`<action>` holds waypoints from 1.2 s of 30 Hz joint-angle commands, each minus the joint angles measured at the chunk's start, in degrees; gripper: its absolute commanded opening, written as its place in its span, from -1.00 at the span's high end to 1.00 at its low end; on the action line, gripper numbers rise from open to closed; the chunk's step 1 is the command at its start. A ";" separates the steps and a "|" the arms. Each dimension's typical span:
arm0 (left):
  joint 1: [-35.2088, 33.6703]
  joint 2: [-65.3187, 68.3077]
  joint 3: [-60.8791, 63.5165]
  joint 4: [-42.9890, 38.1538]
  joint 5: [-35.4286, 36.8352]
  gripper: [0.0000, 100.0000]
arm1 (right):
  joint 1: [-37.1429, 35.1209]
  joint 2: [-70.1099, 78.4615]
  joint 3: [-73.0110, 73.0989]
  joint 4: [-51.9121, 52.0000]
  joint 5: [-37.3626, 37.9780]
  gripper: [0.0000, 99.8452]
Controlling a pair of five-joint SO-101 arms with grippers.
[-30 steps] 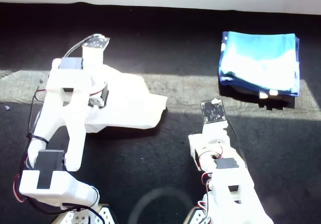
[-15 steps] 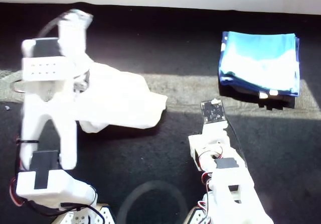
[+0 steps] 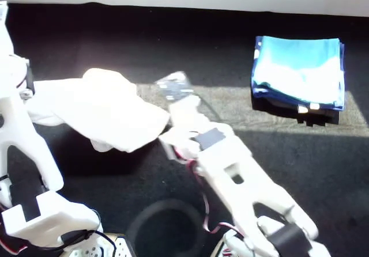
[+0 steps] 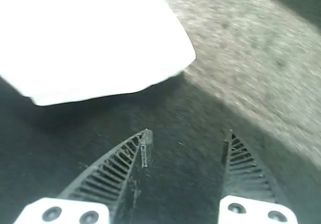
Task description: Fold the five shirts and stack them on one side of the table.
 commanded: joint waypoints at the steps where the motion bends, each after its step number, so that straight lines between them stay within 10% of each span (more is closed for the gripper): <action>1: -2.33 -0.31 -2.33 0.18 -2.02 0.98 | -4.88 11.65 -12.09 0.31 -0.53 0.50; 12: -3.30 -0.31 -1.98 0.62 -3.78 0.98 | -7.43 40.92 -40.40 0.66 -0.53 0.52; 16: -3.21 -0.31 -1.36 0.62 -3.87 0.98 | -5.76 45.67 -46.46 0.66 -0.44 0.98; 20: -1.54 -0.31 4.18 0.53 -3.96 0.98 | -1.98 46.81 -49.27 0.66 -0.44 0.99; 36: 23.16 -2.24 9.19 1.49 -3.60 0.98 | 22.73 46.73 -86.11 22.11 0.00 0.99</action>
